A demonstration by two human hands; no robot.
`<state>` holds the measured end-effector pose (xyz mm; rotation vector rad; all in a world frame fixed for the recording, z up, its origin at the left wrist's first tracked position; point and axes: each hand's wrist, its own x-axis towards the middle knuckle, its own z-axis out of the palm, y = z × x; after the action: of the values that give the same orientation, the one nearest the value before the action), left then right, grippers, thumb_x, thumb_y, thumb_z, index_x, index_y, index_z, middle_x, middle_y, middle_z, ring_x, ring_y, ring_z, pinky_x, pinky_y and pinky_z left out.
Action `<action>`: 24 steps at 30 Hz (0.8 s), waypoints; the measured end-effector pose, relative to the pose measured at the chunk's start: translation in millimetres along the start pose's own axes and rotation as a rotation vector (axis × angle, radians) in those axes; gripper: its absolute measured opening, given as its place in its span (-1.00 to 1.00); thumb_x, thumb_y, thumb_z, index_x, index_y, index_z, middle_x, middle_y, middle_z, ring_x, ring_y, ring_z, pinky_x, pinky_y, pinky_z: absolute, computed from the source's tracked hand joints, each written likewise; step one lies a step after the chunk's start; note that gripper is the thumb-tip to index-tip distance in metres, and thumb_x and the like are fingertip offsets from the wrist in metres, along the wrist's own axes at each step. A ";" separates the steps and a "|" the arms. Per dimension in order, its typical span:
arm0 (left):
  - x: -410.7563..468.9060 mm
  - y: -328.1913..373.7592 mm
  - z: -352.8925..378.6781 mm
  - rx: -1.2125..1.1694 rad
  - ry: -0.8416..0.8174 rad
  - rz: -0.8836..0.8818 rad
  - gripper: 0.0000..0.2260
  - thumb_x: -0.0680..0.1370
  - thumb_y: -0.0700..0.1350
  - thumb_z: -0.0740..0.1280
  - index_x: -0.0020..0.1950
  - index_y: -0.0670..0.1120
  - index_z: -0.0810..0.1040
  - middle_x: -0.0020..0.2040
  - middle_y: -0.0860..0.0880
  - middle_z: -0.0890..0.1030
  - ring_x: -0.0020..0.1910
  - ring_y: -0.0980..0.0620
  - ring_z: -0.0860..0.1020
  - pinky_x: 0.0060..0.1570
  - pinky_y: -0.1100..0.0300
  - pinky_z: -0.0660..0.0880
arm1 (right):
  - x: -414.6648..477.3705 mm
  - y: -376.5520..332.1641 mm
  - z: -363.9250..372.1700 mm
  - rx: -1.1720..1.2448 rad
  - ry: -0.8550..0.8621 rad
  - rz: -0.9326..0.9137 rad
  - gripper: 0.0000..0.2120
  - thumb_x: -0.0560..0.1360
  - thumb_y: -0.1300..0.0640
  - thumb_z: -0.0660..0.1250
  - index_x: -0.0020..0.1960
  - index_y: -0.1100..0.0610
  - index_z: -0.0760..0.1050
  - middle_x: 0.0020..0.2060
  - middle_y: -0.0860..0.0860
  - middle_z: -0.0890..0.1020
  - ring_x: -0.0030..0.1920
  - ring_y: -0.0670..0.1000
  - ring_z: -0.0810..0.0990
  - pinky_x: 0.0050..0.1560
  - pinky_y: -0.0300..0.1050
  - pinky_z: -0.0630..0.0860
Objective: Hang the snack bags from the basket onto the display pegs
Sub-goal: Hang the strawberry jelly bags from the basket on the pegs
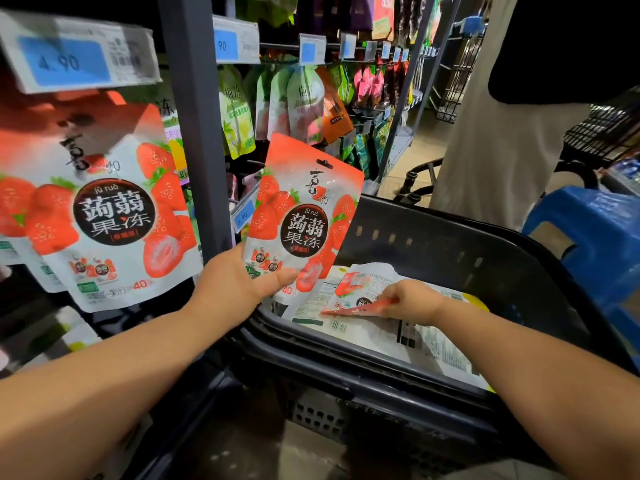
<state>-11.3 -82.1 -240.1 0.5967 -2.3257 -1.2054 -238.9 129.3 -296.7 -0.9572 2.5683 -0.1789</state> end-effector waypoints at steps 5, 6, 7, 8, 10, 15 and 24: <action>-0.6 -2.0 0.6 -0.029 0.010 -0.021 -0.77 0.38 0.10 0.51 -0.06 0.14 0.54 -0.15 0.19 0.63 -0.18 0.35 0.53 -0.29 0.49 0.36 | -8.5 1.0 -24.8 0.676 0.254 -0.033 -0.84 0.52 0.18 0.41 -0.02 0.29 0.58 -0.15 0.19 0.63 -0.09 0.17 0.59 -0.01 0.05 0.52; -0.5 -2.1 0.7 -0.028 0.013 -0.022 -0.77 0.38 0.10 0.51 -0.06 0.14 0.54 -0.15 0.19 0.64 -0.20 0.36 0.54 -0.30 0.50 0.37 | -11.2 1.3 -30.2 0.819 0.305 -0.049 -0.89 0.53 0.23 0.38 -0.01 0.30 0.55 -0.13 0.23 0.62 -0.07 0.21 0.59 -0.01 0.08 0.52; -0.4 -1.6 0.9 -0.030 0.018 -0.023 -0.77 0.37 0.10 0.52 -0.08 0.14 0.54 -0.17 0.20 0.64 -0.22 0.38 0.54 -0.30 0.50 0.37 | -13.0 2.5 -34.5 0.939 0.348 -0.059 -0.91 0.55 0.25 0.35 0.00 0.28 0.53 -0.10 0.28 0.63 -0.05 0.25 0.60 0.00 0.14 0.53; -0.1 -1.2 1.0 -0.037 0.024 -0.025 -0.78 0.37 0.09 0.52 -0.10 0.14 0.53 -0.18 0.20 0.63 -0.25 0.40 0.54 -0.31 0.52 0.37 | -15.5 2.3 -38.8 1.036 0.383 -0.073 -0.93 0.57 0.23 0.33 0.01 0.24 0.50 -0.06 0.30 0.63 -0.03 0.27 0.61 0.02 0.18 0.54; 0.1 0.1 1.3 -0.040 0.027 -0.036 -0.78 0.37 0.09 0.53 -0.12 0.15 0.52 -0.19 0.20 0.63 -0.26 0.42 0.53 -0.32 0.54 0.36 | -18.4 1.5 -44.1 1.174 0.424 -0.088 -0.94 0.61 0.19 0.28 0.03 0.18 0.48 -0.04 0.23 0.64 -0.03 0.21 0.62 0.00 0.17 0.54; 0.2 -0.3 0.9 -0.020 0.022 -0.056 -0.77 0.37 0.12 0.52 -0.08 0.14 0.54 -0.16 0.18 0.64 -0.19 0.35 0.53 -0.31 0.46 0.37 | -16.4 1.8 -42.3 1.246 0.353 -0.032 -0.86 0.63 0.15 0.25 0.13 0.20 0.46 -0.01 0.20 0.66 0.01 0.20 0.64 0.01 0.08 0.55; -0.9 1.3 0.3 -0.038 0.016 -0.043 -0.78 0.38 0.08 0.53 -0.13 0.16 0.51 -0.21 0.19 0.63 -0.26 0.48 0.52 -0.31 0.53 0.38 | -11.8 -3.4 -28.0 1.144 0.195 -0.129 -0.56 0.39 0.47 0.43 0.22 0.22 0.49 0.02 0.19 0.71 0.04 0.21 0.69 -0.01 0.09 0.64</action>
<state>-10.9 -80.6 -239.3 0.6434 -2.2825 -1.2569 -240.0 133.9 -266.5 -0.6205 1.9713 -1.6038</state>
